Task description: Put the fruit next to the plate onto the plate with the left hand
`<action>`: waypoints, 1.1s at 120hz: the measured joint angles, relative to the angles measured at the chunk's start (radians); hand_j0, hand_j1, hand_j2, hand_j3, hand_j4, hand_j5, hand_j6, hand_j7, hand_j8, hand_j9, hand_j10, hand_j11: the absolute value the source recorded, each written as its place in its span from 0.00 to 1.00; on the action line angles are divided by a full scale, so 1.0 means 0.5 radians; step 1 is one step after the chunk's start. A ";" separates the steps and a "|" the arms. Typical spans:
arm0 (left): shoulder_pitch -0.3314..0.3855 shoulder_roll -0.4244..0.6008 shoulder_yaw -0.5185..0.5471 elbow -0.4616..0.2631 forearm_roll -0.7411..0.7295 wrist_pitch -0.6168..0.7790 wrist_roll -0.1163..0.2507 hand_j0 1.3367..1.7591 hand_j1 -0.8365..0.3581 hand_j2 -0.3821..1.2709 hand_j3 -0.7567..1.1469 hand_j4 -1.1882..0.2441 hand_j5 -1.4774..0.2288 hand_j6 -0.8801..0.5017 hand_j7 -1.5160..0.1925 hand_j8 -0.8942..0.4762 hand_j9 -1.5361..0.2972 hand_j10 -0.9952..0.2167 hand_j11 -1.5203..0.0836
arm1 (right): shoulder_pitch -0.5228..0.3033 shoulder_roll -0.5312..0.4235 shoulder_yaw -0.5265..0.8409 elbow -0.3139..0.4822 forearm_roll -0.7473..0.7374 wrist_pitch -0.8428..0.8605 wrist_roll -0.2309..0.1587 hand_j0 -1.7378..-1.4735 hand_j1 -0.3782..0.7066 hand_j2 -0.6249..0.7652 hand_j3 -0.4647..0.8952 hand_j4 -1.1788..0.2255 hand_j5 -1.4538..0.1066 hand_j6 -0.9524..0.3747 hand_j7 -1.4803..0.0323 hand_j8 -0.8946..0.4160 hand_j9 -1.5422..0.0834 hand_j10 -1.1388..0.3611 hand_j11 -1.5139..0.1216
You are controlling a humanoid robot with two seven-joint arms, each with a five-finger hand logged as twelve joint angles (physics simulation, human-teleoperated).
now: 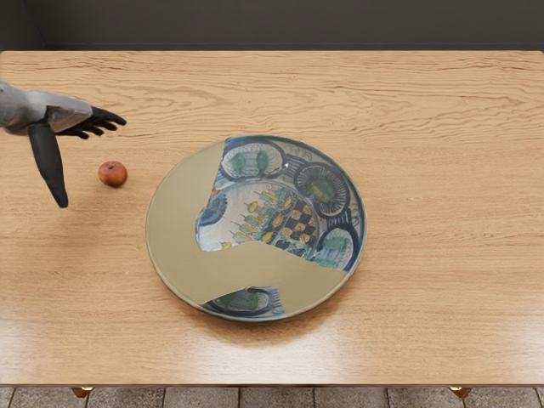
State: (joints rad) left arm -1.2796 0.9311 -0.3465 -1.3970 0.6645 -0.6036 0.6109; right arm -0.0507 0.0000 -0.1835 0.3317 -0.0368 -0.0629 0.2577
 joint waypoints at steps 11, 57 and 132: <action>0.001 -0.003 -0.018 0.001 -0.002 -0.009 0.000 0.76 0.99 0.23 0.40 0.82 0.86 0.63 0.89 0.65 0.84 0.82 0.95 | 0.000 0.000 -0.003 0.001 0.000 0.000 -0.001 0.30 0.05 0.45 0.34 0.83 0.92 0.71 0.96 0.67 0.94 0.75 0.91; 0.077 -0.471 0.258 0.074 0.955 0.710 0.000 0.76 0.99 0.23 0.40 0.82 0.86 0.63 0.89 0.65 0.84 0.82 0.95 | -0.003 0.000 -0.002 0.002 0.000 0.000 0.000 0.30 0.05 0.45 0.34 0.83 0.92 0.71 0.96 0.67 0.94 0.75 0.91; 0.172 -0.679 0.526 0.298 1.207 0.951 0.000 0.76 0.74 0.26 0.40 0.65 0.67 0.45 0.70 0.46 0.66 0.61 0.74 | -0.003 0.000 -0.002 0.002 0.000 0.000 0.000 0.30 0.05 0.45 0.34 0.83 0.92 0.71 0.96 0.67 0.94 0.75 0.91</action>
State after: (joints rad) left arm -1.1934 0.5916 -0.0833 -1.2482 1.2682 -0.1280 0.6109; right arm -0.0522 0.0000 -0.1843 0.3329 -0.0368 -0.0629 0.2577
